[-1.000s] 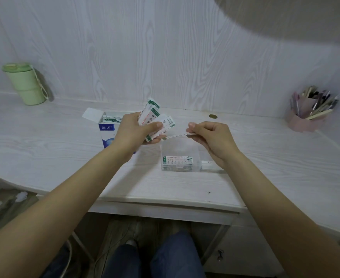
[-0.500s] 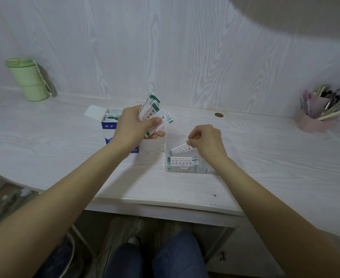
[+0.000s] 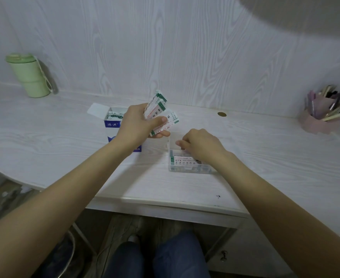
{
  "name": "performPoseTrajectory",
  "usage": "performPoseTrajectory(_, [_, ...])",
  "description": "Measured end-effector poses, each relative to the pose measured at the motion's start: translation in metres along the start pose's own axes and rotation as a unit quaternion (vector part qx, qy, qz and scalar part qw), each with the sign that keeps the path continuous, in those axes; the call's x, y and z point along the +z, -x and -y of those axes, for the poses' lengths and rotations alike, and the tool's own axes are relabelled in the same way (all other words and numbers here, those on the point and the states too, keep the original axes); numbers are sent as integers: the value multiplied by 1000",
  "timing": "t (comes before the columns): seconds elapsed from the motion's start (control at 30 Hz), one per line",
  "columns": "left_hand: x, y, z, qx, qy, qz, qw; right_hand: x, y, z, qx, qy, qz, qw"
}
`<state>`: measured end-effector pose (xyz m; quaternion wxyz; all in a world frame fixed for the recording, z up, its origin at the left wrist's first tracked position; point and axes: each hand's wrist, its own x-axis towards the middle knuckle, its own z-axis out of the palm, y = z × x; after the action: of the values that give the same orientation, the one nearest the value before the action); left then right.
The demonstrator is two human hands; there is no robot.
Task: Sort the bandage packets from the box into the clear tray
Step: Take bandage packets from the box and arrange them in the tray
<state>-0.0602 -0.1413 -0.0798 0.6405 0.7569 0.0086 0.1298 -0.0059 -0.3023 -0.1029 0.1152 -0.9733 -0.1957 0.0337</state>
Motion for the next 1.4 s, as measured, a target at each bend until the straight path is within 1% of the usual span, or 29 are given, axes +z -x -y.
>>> performPoseTrajectory(0.13, [-1, 1, 1, 1, 9, 5, 1000, 1, 2, 0, -17, -32, 57, 998])
performPoseTrajectory(0.2, [0, 1, 1, 2, 12, 6, 1000, 0, 4, 0, -22, -50, 69, 996])
performPoseTrajectory(0.47, [-1, 4, 1, -6, -5, 11, 1000, -2, 6, 0, -20, -67, 81, 994])
performPoseTrajectory(0.53, [-1, 4, 1, -13, -2, 15, 1000, -4, 2, -3, -21, -92, 76, 993])
performPoseTrajectory(0.57, [-1, 5, 0, -18, 4, 17, 1000, -6, 2, -5, -22, -128, 59, 990])
performPoseTrajectory(0.6, [0, 6, -1, -24, 14, 21, 999, -8, 3, -6, -22, -190, 29, 981])
performPoseTrajectory(0.63, [0, 6, -1, -30, 24, 25, 999, -12, 4, -6, -20, -277, -5, 961])
performPoseTrajectory(0.67, [0, 7, -2, -33, 27, 31, 999, -17, 6, -6, -15, -382, -28, 924])
performPoseTrajectory(0.7, [1, 8, -3, -33, 24, 38, 998, -22, 8, -5, -9, -483, -29, 875])
performPoseTrajectory(0.73, [2, 8, -3, -31, 20, 47, 998, -27, 10, -5, -14, -552, -22, 834])
performPoseTrajectory(0.77, [3, 9, -4, -27, 21, 54, 998, -30, 11, -4, -27, -570, -17, 821])
performPoseTrajectory(0.83, [6, 11, -5, -19, 36, 65, 997, -32, 12, -4, -40, -546, -15, 837])
performPoseTrajectory(0.9, [8, 11, -7, -15, 51, 60, 997, -31, 12, -4, -29, -529, -29, 848])
performPoseTrajectory(1.07, [1, 8, -2, -18, 61, 4, 998, -26, 10, -12, -5, -488, -112, 865])
performPoseTrajectory(1.17, [-6, 6, 1, -7, 68, -21, 997, -17, 6, -24, 21, -451, -144, 881])
performPoseTrajectory(1.3, [-10, 4, 1, 1, 72, -37, 997, -6, 4, -32, 49, -351, -129, 926])
performPoseTrajectory(1.4, [-9, 4, 5, 2, 75, -32, 997, 0, -2, -27, 25, -199, -105, 974])
